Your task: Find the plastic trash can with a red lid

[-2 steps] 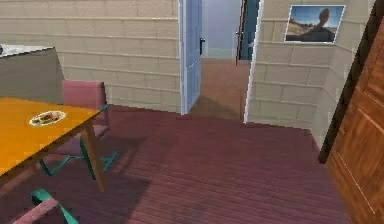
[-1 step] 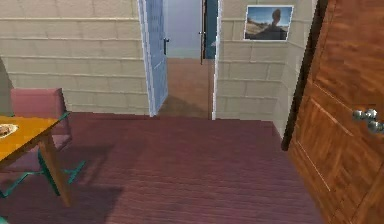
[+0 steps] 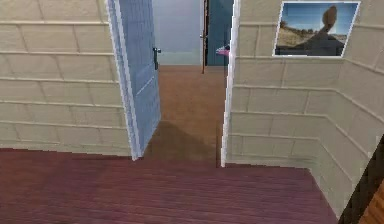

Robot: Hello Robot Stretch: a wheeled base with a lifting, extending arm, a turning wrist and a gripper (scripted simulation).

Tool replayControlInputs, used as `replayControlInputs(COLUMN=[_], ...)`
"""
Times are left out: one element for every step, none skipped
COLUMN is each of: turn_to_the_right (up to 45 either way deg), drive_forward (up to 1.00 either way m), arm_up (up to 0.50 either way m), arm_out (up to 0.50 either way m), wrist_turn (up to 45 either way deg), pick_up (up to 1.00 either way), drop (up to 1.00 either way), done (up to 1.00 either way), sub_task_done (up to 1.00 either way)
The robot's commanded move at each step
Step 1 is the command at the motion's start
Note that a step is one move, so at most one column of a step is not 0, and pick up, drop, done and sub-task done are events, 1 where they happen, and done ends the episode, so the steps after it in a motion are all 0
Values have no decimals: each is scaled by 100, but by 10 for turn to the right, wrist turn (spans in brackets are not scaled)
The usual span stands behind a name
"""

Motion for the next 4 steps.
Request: replayControlInputs(turn_to_the_right=[0,0,0,0], drive_forward=[100,55,100,20], arm_up=[0,0,0,0], arm_out=[0,0,0,0], wrist_turn=[0,0,0,0], pick_up=[0,0,0,0], drop=[0,0,0,0], done=[0,0,0,0], sub_task_done=[0,0,0,0])
